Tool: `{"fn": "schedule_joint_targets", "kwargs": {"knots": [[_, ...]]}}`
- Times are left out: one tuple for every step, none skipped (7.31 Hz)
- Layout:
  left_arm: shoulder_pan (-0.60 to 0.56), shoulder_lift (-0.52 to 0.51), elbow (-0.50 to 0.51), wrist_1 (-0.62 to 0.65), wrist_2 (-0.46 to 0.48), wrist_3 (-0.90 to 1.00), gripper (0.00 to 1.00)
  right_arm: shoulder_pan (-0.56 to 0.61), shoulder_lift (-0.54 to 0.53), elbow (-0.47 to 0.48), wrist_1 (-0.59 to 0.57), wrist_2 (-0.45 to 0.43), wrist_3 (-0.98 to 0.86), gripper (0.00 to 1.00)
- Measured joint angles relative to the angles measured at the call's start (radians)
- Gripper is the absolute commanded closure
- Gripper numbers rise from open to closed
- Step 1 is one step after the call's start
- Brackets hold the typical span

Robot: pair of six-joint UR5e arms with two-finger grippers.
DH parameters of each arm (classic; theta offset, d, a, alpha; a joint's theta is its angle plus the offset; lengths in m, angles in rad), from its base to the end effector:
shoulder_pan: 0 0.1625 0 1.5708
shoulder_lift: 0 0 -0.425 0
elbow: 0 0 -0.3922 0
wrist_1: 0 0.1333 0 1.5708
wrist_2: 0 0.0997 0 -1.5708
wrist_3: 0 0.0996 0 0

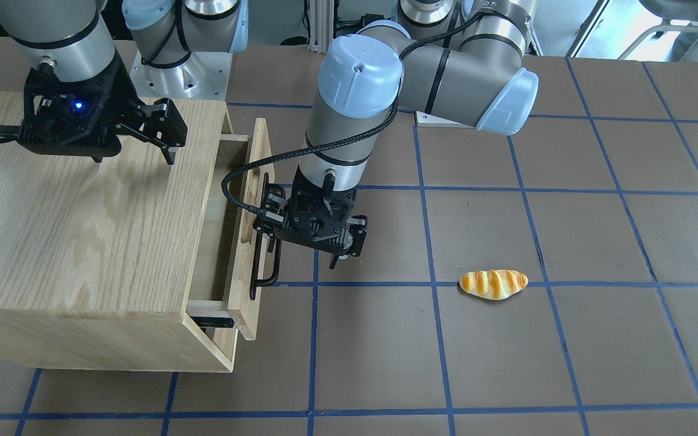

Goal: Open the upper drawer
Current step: 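Pull the handle with the left gripper away from the cabinet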

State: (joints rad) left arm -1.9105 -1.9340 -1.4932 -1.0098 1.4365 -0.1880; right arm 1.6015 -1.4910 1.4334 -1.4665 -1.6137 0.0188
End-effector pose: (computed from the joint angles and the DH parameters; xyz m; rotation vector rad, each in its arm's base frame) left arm -0.3549 -0.5641 0.3814 -0.2485 -2.9112 0.3396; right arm 0.1449 -0.5162 0.5047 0.0200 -3.0967 -0.0707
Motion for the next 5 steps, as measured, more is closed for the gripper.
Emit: {"fn": "schedule_joint_targets", "kwargs": {"knots": [[0.008, 0.001, 0.000, -0.005, 0.002, 0.011, 0.00, 0.000, 0.000, 0.000, 0.000, 0.000, 0.001, 0.00], [0.015, 0.002, 0.001, -0.009, 0.002, 0.017, 0.00, 0.000, 0.000, 0.000, 0.000, 0.000, 0.001, 0.00], [0.023, 0.006, 0.000, -0.019, 0.002, 0.020, 0.00, 0.000, 0.000, 0.000, 0.000, 0.000, 0.000, 0.00], [0.033, 0.012, 0.000, -0.033, 0.002, 0.022, 0.00, 0.000, 0.000, 0.000, 0.000, 0.000, 0.000, 0.00], [0.038, 0.018, 0.000, -0.043, 0.002, 0.024, 0.00, 0.000, 0.000, 0.000, 0.000, 0.000, 0.000, 0.00]]}}
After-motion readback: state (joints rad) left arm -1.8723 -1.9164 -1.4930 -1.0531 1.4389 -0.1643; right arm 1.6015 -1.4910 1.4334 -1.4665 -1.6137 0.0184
